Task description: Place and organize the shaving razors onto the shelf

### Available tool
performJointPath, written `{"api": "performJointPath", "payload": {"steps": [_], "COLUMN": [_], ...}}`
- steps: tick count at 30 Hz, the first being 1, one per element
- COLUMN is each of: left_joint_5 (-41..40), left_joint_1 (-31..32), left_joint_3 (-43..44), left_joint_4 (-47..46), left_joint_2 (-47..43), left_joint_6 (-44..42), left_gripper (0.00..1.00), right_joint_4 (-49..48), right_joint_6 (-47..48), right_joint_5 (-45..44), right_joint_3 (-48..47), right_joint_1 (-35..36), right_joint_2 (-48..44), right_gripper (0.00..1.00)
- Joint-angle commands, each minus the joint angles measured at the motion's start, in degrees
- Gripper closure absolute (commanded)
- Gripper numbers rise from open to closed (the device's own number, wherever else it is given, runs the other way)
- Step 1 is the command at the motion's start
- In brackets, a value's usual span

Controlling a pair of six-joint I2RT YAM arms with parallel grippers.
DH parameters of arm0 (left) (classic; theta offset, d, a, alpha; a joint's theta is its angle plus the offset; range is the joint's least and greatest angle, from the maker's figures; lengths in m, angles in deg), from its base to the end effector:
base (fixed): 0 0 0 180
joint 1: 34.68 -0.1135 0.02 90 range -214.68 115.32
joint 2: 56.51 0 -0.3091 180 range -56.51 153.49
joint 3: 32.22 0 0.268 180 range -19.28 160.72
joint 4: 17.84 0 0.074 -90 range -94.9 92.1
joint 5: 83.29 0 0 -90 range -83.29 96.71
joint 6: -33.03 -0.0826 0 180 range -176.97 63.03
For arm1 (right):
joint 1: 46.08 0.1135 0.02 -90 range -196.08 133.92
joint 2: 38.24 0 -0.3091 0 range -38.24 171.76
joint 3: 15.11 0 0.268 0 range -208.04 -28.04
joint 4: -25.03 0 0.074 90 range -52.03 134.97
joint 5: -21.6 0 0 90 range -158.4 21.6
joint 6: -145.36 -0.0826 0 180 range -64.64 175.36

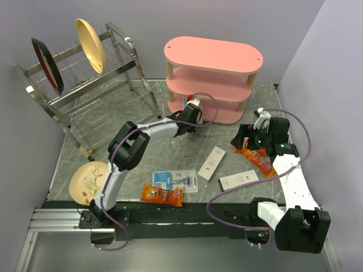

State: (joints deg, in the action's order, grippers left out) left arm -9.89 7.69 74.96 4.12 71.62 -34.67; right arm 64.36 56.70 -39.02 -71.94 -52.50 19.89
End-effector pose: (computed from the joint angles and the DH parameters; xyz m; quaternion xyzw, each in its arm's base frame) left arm 0.4395 -0.3689 0.1565 0.1013 0.9033 -0.0996 0.4048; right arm 0.2386 0.0139 0.2749 -0.0669 0.8827 0.2026 0.4186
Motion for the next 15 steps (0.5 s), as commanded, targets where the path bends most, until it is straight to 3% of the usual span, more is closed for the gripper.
{"api": "performJointPath", "payload": {"steps": [1,12,15], "left_joint_5": [-3.44,-17.66,-17.59], "left_joint_1": [0.08,0.08,0.26], "left_joint_3": [5.17,1.3,1.13], "left_joint_4": [-3.12,-3.74,-3.83], "left_joint_2": [1.94,0.01,0.18], "left_joint_6": [-0.51,1.86,2.39], "left_gripper": [0.99,0.99,0.99], "right_joint_4": [-1.26,-1.43,-1.61], "right_joint_6": [0.77,0.42,0.24], "right_joint_5": [0.06,-0.29,-0.29], "right_joint_3": [-0.49,-0.31,-0.13], "right_joint_1": [-0.53,-0.53,-0.44], "right_joint_2": [0.41,-0.03,-0.3], "right_gripper": [0.08,0.08,0.08]}}
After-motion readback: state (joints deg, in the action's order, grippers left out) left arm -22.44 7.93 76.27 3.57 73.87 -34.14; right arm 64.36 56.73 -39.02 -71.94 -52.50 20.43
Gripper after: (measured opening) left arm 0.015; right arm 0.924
